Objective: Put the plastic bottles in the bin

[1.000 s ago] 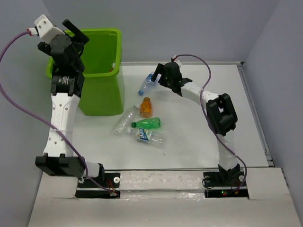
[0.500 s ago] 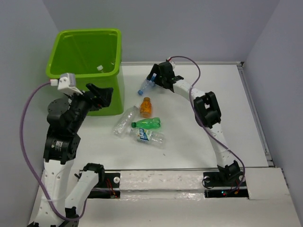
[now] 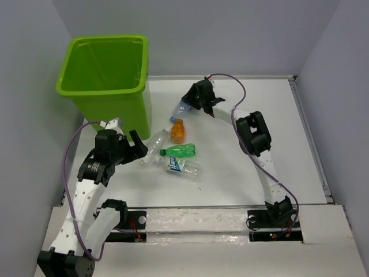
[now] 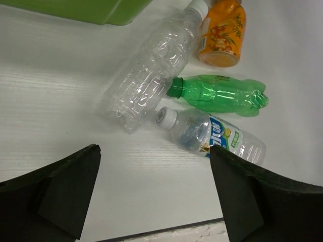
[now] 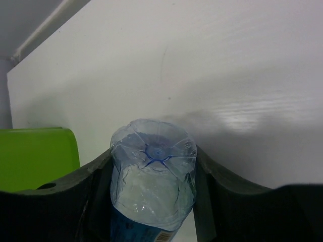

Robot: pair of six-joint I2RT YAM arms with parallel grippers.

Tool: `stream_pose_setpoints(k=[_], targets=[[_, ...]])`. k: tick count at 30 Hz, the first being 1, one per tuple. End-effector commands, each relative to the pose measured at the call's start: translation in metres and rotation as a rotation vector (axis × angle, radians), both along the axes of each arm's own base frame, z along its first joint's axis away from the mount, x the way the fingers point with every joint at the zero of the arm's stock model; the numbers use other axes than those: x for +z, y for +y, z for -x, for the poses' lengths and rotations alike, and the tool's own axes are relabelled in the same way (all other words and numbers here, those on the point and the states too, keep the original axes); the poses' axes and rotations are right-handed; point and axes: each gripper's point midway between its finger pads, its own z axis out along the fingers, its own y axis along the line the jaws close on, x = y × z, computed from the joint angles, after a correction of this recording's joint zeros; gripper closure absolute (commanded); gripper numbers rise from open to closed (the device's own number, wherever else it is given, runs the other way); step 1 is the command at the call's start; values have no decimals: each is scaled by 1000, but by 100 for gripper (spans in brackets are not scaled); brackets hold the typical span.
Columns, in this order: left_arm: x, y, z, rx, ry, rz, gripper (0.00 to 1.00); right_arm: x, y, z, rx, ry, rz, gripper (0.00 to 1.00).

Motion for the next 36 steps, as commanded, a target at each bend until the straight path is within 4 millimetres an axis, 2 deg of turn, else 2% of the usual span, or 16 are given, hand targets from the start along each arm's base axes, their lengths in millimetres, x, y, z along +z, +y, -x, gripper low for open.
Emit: stream_pose_setpoints(k=[1,3,4,7,11,13,16,20,21,23,24,25,26,31,34,36], targets=[[-10,-4,-14,-14,11,-11,1,132,-28,-6,-23,-302,-22,65],[-16,-7,-16,-35,29,-11,1,165,-37,6,-13,-386,-13,66],[-27,-7,-19,-44,65,-24,1,217,-44,19,-8,-480,-17,66],[-39,-14,-25,-74,113,-12,1,297,-60,54,5,-657,-38,67],[-38,-16,-40,-52,102,-4,1,370,-73,97,30,-813,-47,68],[-37,-16,-45,-45,94,-8,1,391,-78,109,38,-857,-50,68],[-39,-15,-57,-30,94,-18,1,433,-67,134,81,-953,-57,69],[-46,-9,-70,-8,99,-58,1,478,-21,151,156,-1067,-33,69],[-49,-9,-71,-7,107,-65,1,512,-7,168,175,-1128,-64,69],[-53,-9,-73,-17,121,-78,1,494,30,151,226,-1104,-19,69],[-53,-8,-74,-19,121,-83,1,500,39,150,232,-1116,-24,69],[-53,-7,-75,-17,121,-86,1,539,35,162,209,-1193,-68,69],[-52,-8,-76,-15,116,-86,1,518,54,146,219,-1165,-53,69],[-52,-9,-79,-2,104,-73,1,540,88,169,213,-1289,-107,71],[-55,-5,-82,18,101,-87,1,523,127,192,249,-1369,7,68],[-58,-2,-83,37,103,-96,1,499,141,183,264,-1360,86,57]])
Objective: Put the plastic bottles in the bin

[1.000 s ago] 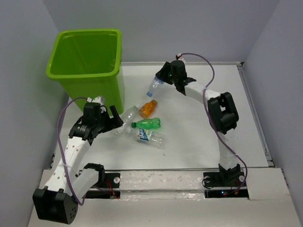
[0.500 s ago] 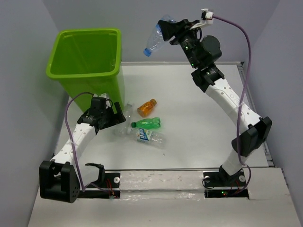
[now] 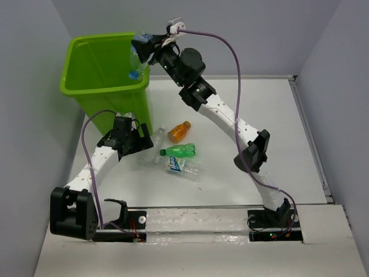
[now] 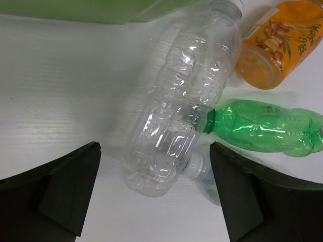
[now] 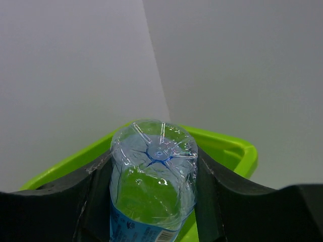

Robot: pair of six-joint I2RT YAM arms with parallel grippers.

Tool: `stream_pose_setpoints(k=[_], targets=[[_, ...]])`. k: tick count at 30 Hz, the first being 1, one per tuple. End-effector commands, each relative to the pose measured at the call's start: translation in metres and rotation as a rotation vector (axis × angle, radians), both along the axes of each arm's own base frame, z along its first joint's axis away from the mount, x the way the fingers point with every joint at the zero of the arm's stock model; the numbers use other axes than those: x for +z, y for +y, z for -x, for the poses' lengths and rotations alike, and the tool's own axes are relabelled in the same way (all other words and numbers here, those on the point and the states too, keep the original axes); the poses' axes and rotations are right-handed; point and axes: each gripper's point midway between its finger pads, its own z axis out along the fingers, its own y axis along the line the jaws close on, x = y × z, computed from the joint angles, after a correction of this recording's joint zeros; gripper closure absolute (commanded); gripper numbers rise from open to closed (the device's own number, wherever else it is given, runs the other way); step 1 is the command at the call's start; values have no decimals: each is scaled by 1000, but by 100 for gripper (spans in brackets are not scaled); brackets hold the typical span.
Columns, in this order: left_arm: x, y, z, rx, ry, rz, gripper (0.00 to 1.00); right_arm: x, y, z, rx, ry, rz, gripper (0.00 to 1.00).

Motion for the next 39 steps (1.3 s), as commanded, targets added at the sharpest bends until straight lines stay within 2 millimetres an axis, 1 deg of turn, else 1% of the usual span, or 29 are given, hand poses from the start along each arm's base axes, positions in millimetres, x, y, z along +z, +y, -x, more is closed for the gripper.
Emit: stream_pose_setpoints(k=[1,2,3,4,6,8,9,11,12,13,14,15,16,17,19,20,21,23,24,25,27,28,29,31,32,34,35,37,39], targets=[[15,5,-22,47,-88,-21,1,20,21,37,-52,-185,63,47],[15,7,-23,56,-93,-26,1,4,28,33,-53,-176,106,26],[15,7,-24,62,-96,-24,1,-3,35,36,-41,-174,127,17],[17,7,-26,71,-108,-18,1,-4,35,36,-46,-178,146,5],[18,4,-27,68,-113,-4,1,-5,33,47,-8,-182,184,0],[19,1,-31,66,-116,-2,1,0,24,56,3,-176,195,0],[20,-1,-32,64,-121,-17,1,2,22,65,36,-184,208,0],[19,-5,-36,49,-121,-30,1,1,1,85,59,-153,223,0],[17,-12,-34,22,-114,-34,1,-1,-8,93,65,-134,220,1],[11,-16,-34,11,-95,-41,1,-52,-8,93,83,-53,290,5],[9,-16,-36,13,-95,-58,1,-58,-17,102,99,-22,279,8],[6,-17,-36,7,-89,-71,1,-32,-45,123,96,-42,216,10],[-2,-20,-35,-7,-67,-81,1,-42,-54,131,105,-9,213,16],[-4,-20,-34,-10,-58,-89,1,-67,-70,144,118,47,225,19],[-12,-19,-33,-10,-33,-97,1,-93,-84,155,124,108,236,26],[-15,-20,-33,-12,-26,-98,1,-134,-87,159,137,181,280,30],[-17,-20,-32,-14,-18,-100,1,-135,-101,163,111,202,263,33],[-26,-22,-28,-23,19,-99,1,-163,-109,168,108,282,274,36],[-28,-23,-26,-27,36,-97,1,-179,-117,165,84,323,292,36],[-34,-24,-23,-28,64,-103,1,-202,-125,169,72,368,311,33],[-40,-23,-17,-28,88,-109,2,-224,-135,170,39,427,322,26],[-41,-24,-15,-29,92,-106,10,-240,-140,172,27,459,338,19],[-41,-24,-13,-27,94,-99,14,-254,-148,167,-8,513,342,16],[-39,-24,-11,-19,89,-93,24,-269,-155,161,-35,564,346,13],[-35,-23,-8,-15,77,-85,36,-281,-153,160,-36,607,345,11],[-27,-23,-6,-8,58,-74,45,-297,-160,149,-81,669,343,9],[-16,-22,-4,-4,28,-62,51,-309,-163,139,-113,725,332,7],[0,-29,0,-23,-10,-18,52,-320,-166,128,-138,781,311,4],[34,-35,2,-41,-106,40,52,-333,-165,109,-168,859,261,3]])
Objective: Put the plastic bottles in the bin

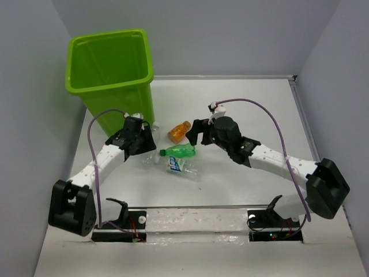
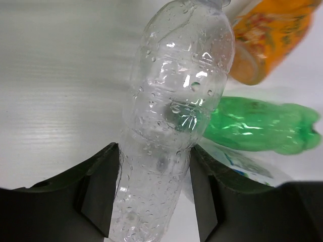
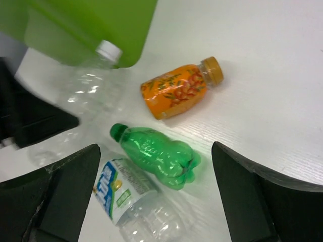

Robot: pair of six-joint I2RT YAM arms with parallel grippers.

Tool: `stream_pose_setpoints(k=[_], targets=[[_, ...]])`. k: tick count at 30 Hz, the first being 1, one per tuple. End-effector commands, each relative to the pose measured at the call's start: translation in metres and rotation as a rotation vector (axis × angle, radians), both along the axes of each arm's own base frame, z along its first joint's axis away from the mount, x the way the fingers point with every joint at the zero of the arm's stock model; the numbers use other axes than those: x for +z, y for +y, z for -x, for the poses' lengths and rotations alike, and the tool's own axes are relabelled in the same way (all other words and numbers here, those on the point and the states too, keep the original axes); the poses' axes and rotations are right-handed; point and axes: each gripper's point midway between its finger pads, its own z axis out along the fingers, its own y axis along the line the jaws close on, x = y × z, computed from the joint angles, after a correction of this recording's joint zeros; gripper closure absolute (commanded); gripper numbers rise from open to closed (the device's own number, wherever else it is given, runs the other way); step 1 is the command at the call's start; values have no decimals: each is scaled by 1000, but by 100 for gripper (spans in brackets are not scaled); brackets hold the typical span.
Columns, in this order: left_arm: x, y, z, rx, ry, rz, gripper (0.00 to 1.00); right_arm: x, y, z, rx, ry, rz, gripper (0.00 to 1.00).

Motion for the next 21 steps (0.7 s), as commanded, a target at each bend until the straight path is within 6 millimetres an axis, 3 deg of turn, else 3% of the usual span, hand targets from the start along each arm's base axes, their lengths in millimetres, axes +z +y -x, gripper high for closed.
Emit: stream_pose_setpoints(k=[1,2,4,5,7,8,9,10,13,14,15,17,20,21], targets=[[69,-14,3,-31,-187,122,53,-7,-2,-38,-166,114,-111,2],[99,-21,5,-55,-264,167,55,-15,0,-49,-219,165,-155,0],[135,-28,9,-98,-348,212,55,-23,7,-56,-239,219,-195,0],[174,-34,13,-134,-433,260,56,-26,13,-58,-247,253,-226,0],[214,-40,19,-176,-521,315,56,-32,24,-66,-255,290,-252,0],[252,-46,25,-212,-600,369,56,-33,29,-69,-261,310,-271,0],[270,-48,28,-226,-632,394,56,-36,33,-72,-261,322,-275,0],[305,-53,34,-261,-699,441,56,-41,40,-77,-268,346,-278,0],[355,-58,39,-295,-798,493,56,-55,48,-86,-294,389,-278,0],[386,-56,45,-308,-868,512,56,-58,50,-88,-311,406,-292,0],[399,-55,46,-304,-901,516,56,-64,48,-90,-334,415,-291,0],[436,-43,40,-236,-1011,507,55,-81,50,-94,-370,447,-293,0],[464,-30,24,-144,-1088,484,54,-94,51,-100,-386,476,-287,0],[484,-20,23,-92,-1136,474,54,-103,52,-102,-397,491,-275,0]])
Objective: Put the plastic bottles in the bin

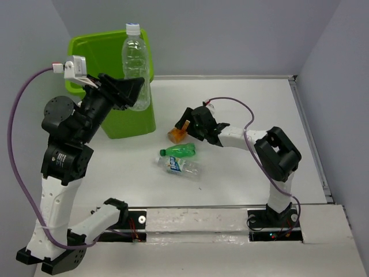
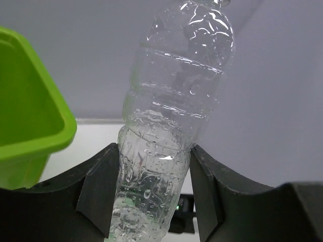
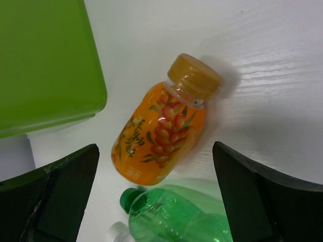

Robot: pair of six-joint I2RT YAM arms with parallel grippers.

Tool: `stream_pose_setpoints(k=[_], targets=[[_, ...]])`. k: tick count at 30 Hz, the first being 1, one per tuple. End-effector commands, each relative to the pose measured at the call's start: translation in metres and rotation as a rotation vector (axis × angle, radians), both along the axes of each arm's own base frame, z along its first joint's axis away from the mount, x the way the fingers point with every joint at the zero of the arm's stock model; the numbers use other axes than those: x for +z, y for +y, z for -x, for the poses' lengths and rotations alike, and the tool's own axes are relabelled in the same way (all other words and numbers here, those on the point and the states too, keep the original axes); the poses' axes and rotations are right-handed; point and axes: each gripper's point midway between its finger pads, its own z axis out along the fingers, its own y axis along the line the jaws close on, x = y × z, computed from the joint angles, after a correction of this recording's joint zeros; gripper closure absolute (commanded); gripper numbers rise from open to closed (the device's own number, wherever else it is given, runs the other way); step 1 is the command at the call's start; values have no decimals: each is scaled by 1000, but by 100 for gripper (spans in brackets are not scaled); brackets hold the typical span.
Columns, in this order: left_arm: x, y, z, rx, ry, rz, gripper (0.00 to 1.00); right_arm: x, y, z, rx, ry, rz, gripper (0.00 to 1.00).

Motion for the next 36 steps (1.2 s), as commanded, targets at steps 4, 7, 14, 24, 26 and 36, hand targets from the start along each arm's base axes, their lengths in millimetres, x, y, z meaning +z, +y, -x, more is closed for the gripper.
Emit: stream_pose_setpoints(k=[4,7,14,24,26,36], targets=[[76,30,-45,226,-126,79,53,-16,8,-18,-59,53,-6,0],[90,64,-65,384,-147,100,52,-25,11,-19,-49,66,3,0],[63,121,-144,575,-40,85,50,-39,15,-20,-43,109,-16,7],[23,163,-188,745,37,11,1,-19,-5,-30,-91,42,-48,43],[35,159,-180,721,7,24,1,0,-12,-32,-113,-12,-53,48],[42,92,-93,370,-53,71,1,191,-73,-13,-154,-496,-53,52]])
